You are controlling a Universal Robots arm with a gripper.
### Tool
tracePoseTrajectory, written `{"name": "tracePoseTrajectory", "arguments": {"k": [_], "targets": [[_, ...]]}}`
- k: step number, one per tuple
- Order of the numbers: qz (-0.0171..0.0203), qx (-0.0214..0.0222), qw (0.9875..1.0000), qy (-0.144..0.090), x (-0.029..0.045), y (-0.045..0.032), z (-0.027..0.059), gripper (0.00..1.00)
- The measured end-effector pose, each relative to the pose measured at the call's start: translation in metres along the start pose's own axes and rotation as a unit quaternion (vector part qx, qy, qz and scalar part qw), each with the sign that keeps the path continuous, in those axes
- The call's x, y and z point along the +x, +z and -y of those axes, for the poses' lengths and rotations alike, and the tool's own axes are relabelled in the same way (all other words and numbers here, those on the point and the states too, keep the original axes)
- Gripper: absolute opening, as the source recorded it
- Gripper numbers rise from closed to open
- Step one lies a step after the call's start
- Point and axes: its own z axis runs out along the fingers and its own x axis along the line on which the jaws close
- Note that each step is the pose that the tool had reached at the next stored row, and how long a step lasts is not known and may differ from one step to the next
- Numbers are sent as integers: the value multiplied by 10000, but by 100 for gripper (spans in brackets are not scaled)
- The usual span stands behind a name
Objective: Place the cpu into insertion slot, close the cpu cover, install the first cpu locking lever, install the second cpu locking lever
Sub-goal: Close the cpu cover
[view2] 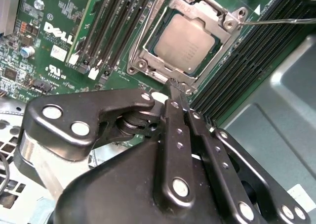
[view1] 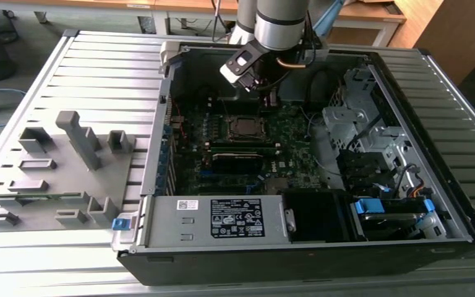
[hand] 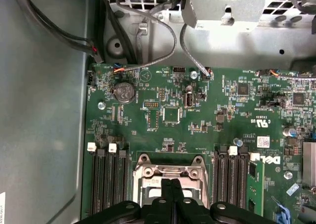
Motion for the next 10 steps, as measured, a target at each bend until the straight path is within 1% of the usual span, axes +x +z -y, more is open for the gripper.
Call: {"name": "tracePoseTrajectory", "arguments": {"k": [1,2,3,4,6,10], "targets": [[0,47,10000,0,0,2,0,11],[-3,122,9999,0,0,4,0,11],[-4,168,9999,0,0,4,0,11],[-2,188,9998,0,0,3,0,11],[-4,252,9997,0,0,5,-1,11],[-4,262,9997,0,0,4,0,11]]}}
